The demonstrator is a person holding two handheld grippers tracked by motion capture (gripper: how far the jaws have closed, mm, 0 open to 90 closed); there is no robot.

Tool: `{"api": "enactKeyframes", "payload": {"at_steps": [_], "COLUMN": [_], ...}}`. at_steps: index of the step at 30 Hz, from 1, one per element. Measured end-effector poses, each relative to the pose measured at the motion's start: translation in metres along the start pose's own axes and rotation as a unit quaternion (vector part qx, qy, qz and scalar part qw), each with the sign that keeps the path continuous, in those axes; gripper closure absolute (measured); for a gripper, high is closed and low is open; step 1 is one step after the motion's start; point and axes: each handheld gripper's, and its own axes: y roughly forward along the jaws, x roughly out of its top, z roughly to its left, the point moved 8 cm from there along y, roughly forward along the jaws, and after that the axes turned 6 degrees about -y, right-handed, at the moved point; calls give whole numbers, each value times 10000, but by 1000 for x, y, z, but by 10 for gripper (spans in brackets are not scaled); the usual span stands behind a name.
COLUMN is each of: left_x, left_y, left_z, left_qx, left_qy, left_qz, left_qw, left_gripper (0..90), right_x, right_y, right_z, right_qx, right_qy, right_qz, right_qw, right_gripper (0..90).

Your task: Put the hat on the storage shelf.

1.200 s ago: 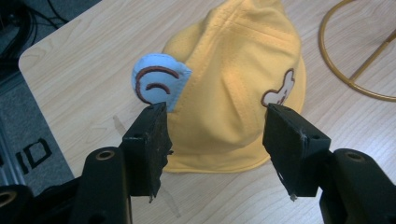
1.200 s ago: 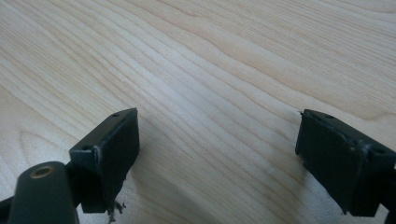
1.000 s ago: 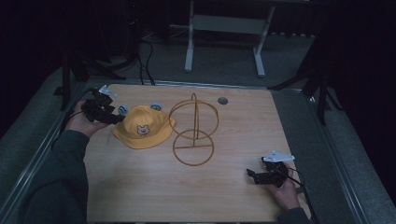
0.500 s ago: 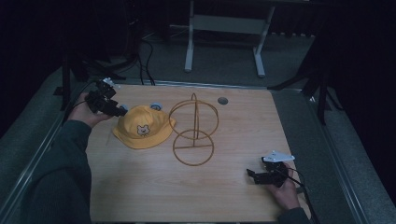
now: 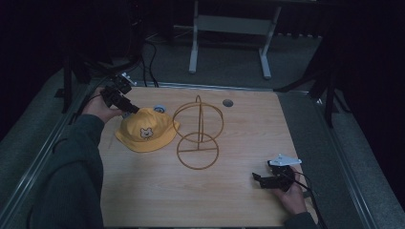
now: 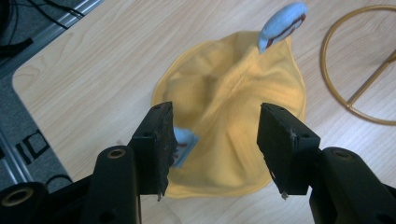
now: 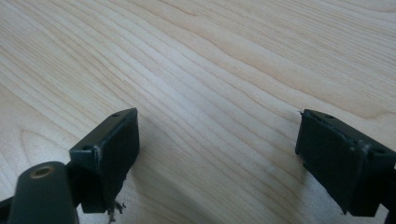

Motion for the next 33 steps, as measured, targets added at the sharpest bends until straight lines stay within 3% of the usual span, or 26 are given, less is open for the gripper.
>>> {"api": "enactKeyframes", "payload": {"at_steps": [4, 7, 17, 22, 27, 30, 33], "left_x": [4, 7, 8, 5, 6, 4, 3], "left_y": [12, 20, 47, 55, 59, 58, 57], "left_z": [0, 0, -4, -6, -11, -14, -17], "left_qx": [216, 239, 167, 164, 126, -41, -101], "left_qy": [21, 5, -3, 127, 299, 400, 479], "left_qz": [77, 90, 357, 512, 509, 617, 689], "left_qw": [9997, 9997, 9992, 9985, 9982, 9973, 9964], "left_gripper": [443, 432, 436, 460, 614, 790, 840], "right_x": [0, 0, 0, 0, 0, 0, 0], "right_y": [0, 0, 0, 0, 0, 0, 0], "right_z": [0, 0, 0, 0, 0, 0, 0], "right_qx": [0, -1, -1, -1, -1, 0, -1], "right_qy": [-9, -12, -19, -23, -29, -30, -29], "right_qz": [4, 4, 5, 5, 8, 8, 7], "right_qw": [10000, 10000, 10000, 10000, 10000, 10000, 10000], "right_gripper": [135, 134, 134, 135, 135, 134, 135]}}
